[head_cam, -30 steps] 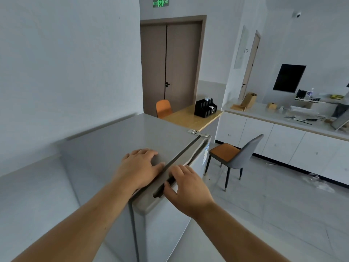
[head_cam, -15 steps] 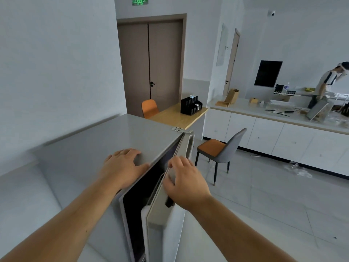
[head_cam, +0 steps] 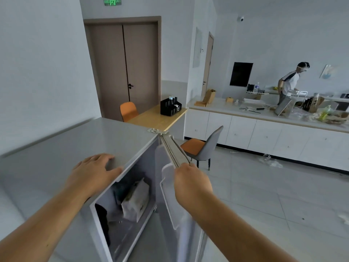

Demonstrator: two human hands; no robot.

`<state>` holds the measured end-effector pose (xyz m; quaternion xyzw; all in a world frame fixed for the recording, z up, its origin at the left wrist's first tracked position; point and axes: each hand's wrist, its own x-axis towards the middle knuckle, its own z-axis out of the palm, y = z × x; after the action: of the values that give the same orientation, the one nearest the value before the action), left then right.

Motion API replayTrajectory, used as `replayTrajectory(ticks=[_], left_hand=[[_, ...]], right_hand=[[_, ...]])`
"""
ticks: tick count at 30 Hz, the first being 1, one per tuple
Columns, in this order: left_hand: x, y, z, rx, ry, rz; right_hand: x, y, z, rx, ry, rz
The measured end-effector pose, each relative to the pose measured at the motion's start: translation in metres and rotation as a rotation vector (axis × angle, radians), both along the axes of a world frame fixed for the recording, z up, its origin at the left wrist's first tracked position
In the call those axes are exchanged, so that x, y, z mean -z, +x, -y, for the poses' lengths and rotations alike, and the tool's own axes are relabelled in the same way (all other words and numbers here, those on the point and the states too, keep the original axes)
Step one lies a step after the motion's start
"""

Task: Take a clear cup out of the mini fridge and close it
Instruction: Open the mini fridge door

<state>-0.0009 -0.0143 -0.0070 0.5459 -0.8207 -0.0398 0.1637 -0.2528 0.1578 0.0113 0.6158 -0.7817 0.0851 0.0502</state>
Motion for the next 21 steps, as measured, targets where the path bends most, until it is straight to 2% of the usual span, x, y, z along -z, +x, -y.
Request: replayTrajectory(ticks=[2, 5, 10, 15, 17, 21], left_hand=[[0.001, 0.0, 0.001, -0.01, -0.003, -0.003], [0.001, 0.0, 0.0, -0.023, -0.01, 0.003], [-0.003, 0.0, -0.005, -0.03, -0.005, -0.018], [-0.006, -0.001, -0.007, -0.023, -0.003, -0.006], [-0.007, 0.0, -0.008, -0.018, 0.004, 0.0], [-0.008, 0.0, -0.01, -0.021, 0.008, 0.009]], right_hand=[[0.002, -0.013, -0.009, 0.043, 0.035, -0.078], [0.0, -0.041, -0.02, 0.134, 0.016, -0.09], [-0.008, -0.105, -0.016, 0.289, -0.01, 0.123], [-0.007, -0.152, 0.003, 0.325, 0.069, 0.174], [-0.005, -0.16, 0.007, 0.313, 0.11, 0.155], [0.003, -0.164, 0.011, 0.267, 0.28, -0.035]])
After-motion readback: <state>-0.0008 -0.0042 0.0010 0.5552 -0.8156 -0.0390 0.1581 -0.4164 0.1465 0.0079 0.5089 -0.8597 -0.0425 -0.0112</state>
